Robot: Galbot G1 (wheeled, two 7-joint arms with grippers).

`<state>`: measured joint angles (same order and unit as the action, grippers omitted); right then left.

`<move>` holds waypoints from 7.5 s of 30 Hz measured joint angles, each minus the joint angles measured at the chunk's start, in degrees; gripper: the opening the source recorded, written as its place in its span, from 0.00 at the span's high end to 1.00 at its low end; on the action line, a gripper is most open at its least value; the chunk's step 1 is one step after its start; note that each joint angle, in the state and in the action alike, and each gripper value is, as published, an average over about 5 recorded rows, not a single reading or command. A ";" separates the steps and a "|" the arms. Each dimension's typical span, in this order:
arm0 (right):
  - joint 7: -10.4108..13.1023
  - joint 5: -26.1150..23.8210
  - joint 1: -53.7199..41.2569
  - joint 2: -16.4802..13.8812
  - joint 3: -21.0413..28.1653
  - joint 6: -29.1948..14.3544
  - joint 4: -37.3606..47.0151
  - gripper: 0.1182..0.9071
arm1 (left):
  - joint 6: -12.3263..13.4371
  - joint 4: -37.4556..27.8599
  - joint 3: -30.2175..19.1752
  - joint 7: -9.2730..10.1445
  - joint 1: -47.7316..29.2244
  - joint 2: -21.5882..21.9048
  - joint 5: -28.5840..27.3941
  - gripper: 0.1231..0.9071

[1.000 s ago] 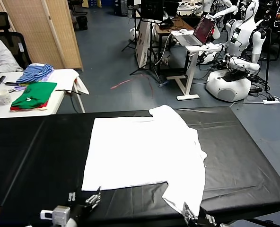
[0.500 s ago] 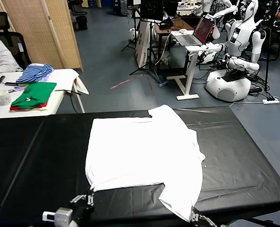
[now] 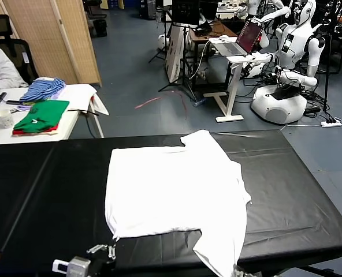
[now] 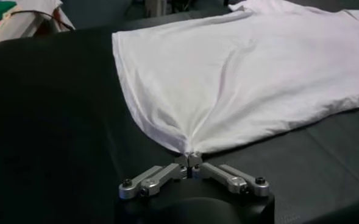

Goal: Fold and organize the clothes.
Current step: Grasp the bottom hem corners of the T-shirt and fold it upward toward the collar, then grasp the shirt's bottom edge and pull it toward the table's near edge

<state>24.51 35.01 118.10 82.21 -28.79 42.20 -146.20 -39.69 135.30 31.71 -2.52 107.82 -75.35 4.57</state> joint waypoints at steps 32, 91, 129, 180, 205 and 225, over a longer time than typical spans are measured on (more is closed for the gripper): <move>-3.09 8.65 -18.87 -3.26 -8.53 -6.19 0.58 0.97 | -2.58 0.16 2.69 0.23 -9.38 1.03 4.12 0.97; -10.50 0.02 -42.72 -11.09 1.27 -11.04 25.93 0.97 | -2.50 -4.39 2.16 0.70 -17.74 1.13 4.02 0.97; -12.22 -2.84 -44.06 -11.42 0.76 -11.46 28.78 0.02 | -2.50 -7.49 1.05 6.18 -21.77 2.60 7.39 0.03; -16.27 -11.02 -30.04 -10.86 0.45 -8.80 22.58 0.62 | 5.87 -9.93 0.13 4.80 -13.77 1.86 3.99 0.83; -14.37 -10.77 -27.20 -10.91 -1.41 -7.33 20.53 0.97 | -1.99 -6.69 1.91 0.43 -12.07 4.27 1.14 0.97; -12.44 -8.17 -21.41 -9.61 -4.58 -2.15 13.79 0.97 | -2.51 -1.75 5.33 -5.54 -6.28 7.78 -1.55 0.97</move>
<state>12.06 26.84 96.69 72.59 -33.37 40.04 -132.41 -42.20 133.55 37.04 -8.06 101.54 -67.58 3.02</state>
